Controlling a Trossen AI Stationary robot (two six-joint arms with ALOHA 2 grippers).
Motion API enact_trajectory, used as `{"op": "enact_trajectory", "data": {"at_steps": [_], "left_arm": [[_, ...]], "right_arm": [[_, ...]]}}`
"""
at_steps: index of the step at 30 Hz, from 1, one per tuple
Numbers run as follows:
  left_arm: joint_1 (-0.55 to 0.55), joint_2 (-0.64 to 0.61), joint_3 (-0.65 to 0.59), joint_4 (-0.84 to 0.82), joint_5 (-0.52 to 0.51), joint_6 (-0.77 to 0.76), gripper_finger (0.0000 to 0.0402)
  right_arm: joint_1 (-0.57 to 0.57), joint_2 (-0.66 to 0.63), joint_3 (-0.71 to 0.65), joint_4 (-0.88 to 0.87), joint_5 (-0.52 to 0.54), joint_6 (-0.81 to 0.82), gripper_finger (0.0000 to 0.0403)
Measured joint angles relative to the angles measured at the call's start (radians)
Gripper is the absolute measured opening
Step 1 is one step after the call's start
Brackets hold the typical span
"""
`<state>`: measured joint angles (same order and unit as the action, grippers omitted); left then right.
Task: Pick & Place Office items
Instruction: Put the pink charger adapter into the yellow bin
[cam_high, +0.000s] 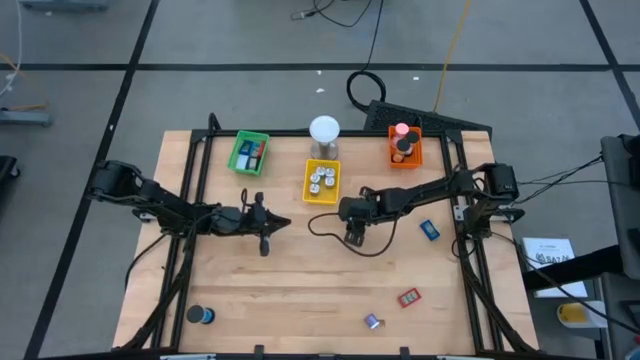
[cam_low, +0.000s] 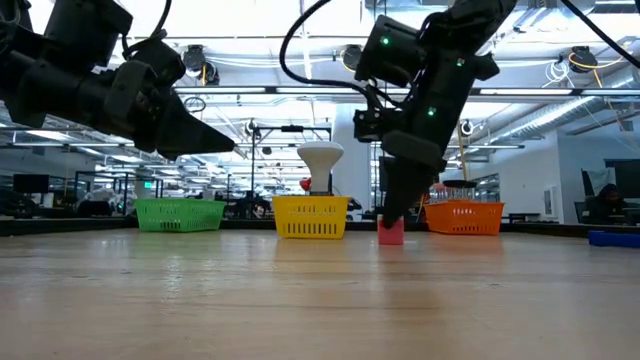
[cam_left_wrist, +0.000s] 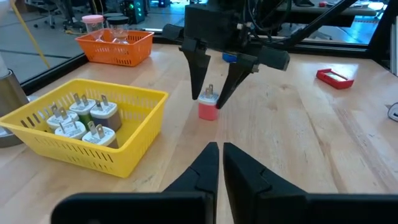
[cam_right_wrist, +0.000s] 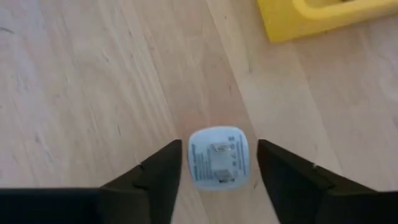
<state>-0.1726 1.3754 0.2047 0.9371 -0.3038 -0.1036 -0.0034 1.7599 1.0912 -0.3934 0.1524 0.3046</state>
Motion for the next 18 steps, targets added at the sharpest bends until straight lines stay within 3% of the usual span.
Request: {"op": "enact_trajectory", "data": {"at_steps": [5, 10, 18], "left_arm": [[0.0, 0.0, 0.0, -0.004, 0.0, 0.0, 0.0009], [0.0, 0.0, 0.0, -0.005, -0.001, 0.002, 0.0007], [0.0, 0.0, 0.0, 0.001, -0.012, 0.003, 0.0024]], "right_arm": [[-0.004, -0.009, 0.0, 0.014, -0.023, 0.001, 0.0124], [-0.017, -0.048, 0.038, -0.016, -0.025, 0.002, 0.0124], [-0.118, -0.011, 0.268, -0.025, -0.019, -0.108, 0.0124]]}}
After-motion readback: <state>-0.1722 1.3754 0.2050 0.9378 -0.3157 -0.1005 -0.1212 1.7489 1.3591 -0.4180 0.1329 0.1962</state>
